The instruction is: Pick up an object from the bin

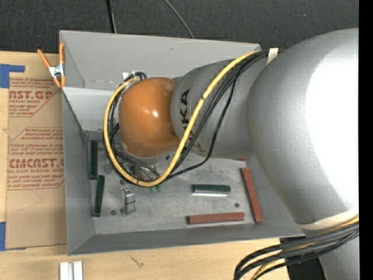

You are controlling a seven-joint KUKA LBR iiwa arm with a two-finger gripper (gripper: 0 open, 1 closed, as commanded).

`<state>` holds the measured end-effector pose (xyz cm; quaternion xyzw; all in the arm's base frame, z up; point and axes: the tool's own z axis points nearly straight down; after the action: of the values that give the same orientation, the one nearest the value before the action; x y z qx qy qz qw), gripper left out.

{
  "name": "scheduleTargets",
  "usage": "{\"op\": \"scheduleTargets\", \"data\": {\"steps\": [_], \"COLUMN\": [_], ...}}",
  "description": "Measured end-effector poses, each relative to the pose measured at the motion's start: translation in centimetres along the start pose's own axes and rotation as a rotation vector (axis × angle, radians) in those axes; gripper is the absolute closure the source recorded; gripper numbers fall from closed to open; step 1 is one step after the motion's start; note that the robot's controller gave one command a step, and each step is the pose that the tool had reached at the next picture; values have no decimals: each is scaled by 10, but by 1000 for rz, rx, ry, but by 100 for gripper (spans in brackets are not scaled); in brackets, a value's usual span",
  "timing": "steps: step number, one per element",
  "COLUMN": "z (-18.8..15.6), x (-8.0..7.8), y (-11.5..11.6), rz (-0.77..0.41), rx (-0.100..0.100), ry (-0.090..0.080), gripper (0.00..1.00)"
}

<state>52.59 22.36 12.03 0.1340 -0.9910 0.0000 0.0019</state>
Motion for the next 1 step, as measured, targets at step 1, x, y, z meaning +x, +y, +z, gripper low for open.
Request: {"op": "scheduleTargets", "data": {"steps": [1], "z": [12], "x": [4], "y": [9], "rz": [93], "rx": [-1], "ry": [-8], "gripper": [0]}}
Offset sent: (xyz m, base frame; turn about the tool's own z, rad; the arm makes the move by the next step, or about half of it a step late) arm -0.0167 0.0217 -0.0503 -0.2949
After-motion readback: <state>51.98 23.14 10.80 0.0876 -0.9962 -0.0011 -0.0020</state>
